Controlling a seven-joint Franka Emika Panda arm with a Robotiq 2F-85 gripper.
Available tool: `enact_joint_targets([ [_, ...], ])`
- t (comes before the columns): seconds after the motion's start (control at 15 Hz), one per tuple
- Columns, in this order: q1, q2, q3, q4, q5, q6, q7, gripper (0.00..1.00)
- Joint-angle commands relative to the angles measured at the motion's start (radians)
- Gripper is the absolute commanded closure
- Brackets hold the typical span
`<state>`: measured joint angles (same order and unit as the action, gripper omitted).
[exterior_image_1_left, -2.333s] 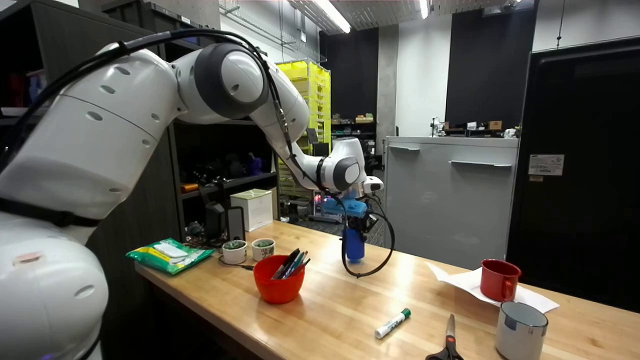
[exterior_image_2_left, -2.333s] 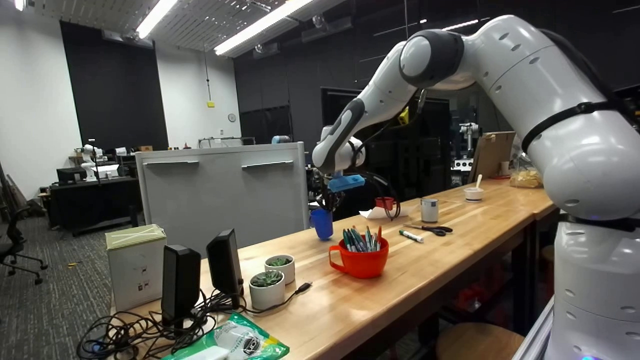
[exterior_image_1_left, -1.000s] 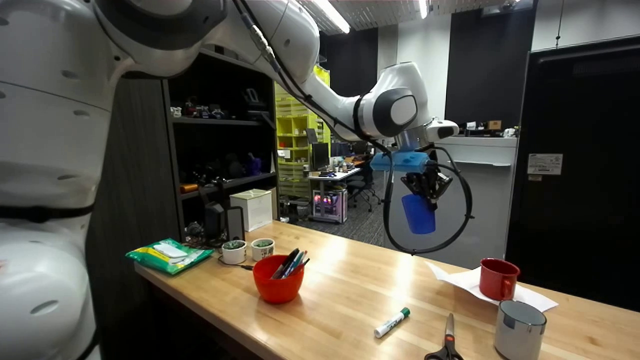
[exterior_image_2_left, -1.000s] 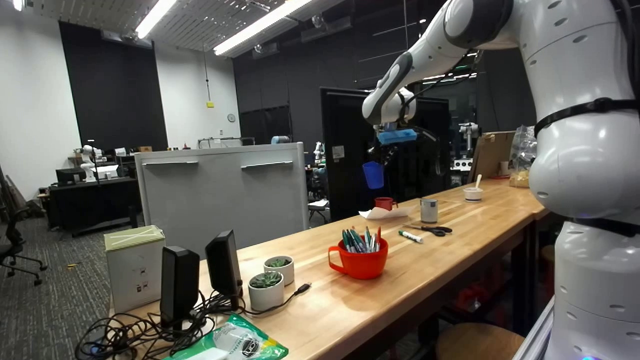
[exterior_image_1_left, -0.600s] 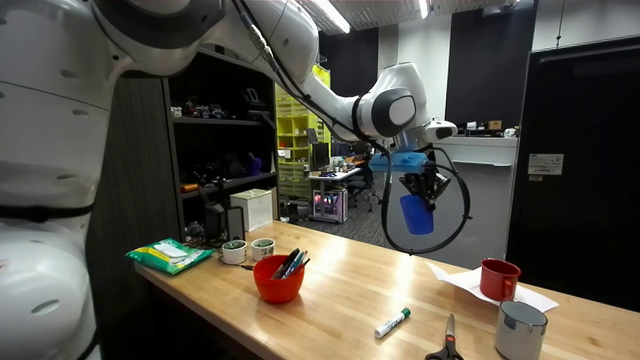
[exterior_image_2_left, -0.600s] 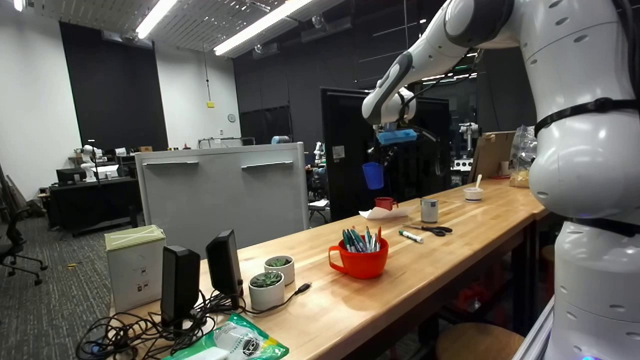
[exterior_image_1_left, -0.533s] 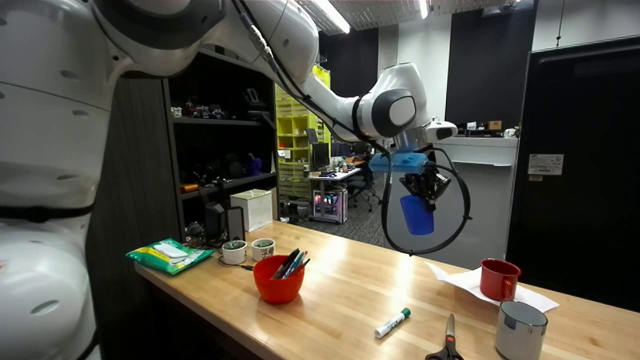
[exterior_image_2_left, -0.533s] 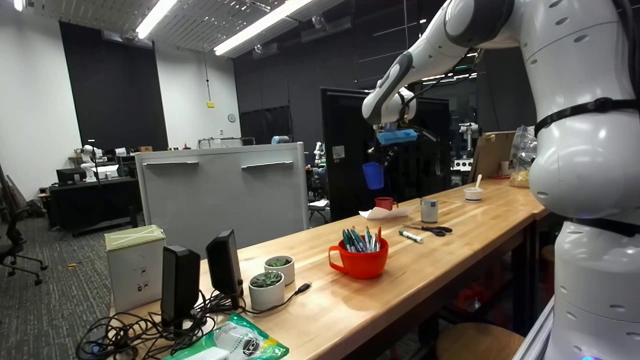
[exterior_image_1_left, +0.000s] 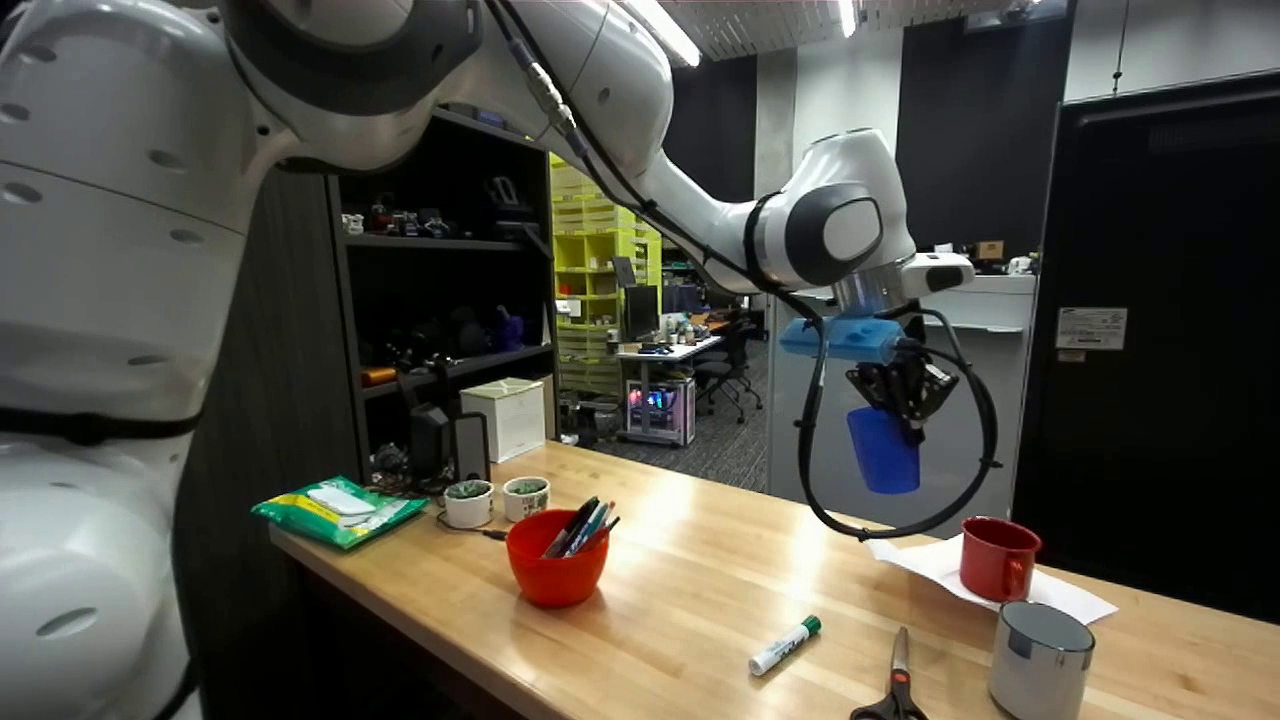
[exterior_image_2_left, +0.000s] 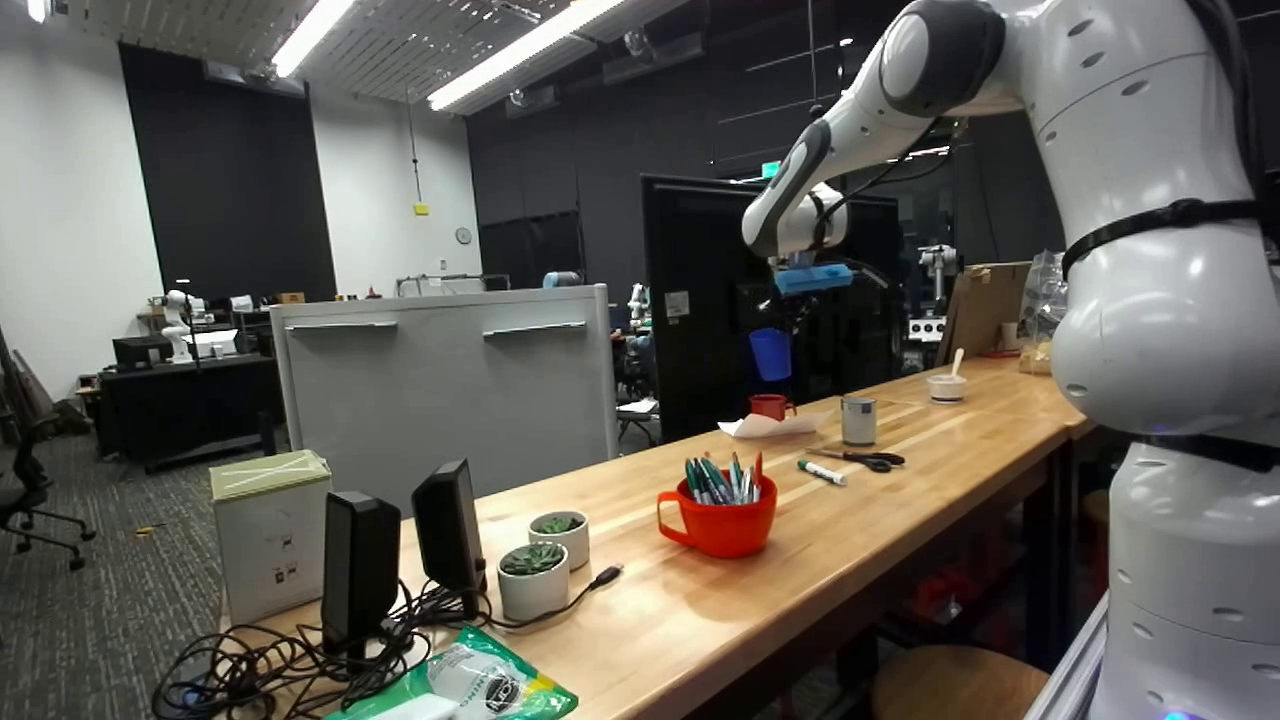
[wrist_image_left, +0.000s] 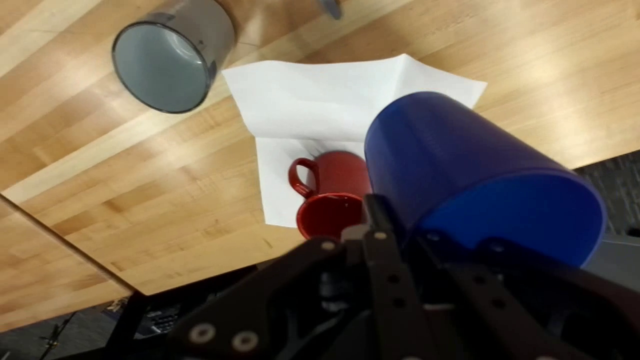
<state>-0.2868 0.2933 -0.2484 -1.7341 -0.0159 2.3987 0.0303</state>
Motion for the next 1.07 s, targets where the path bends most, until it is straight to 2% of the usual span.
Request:
enact_joint_targets([
  [0.0, -0.036, 0.052, -0.027, 0.092, 0.009, -0.085, 0.009, 0.99],
  [0.27, -0.073, 0.106, -0.068, 0.188, -0.007, -0.207, 0.050, 0.99],
  [0.6, -0.140, 0.127, -0.075, 0.258, 0.038, -0.360, 0.048, 0.99],
  [0.8, -0.175, 0.134, -0.080, 0.273, 0.067, -0.393, 0.059, 0.99],
  [1.0, -0.201, 0.123, -0.091, 0.243, 0.084, -0.365, 0.074, 0.99],
])
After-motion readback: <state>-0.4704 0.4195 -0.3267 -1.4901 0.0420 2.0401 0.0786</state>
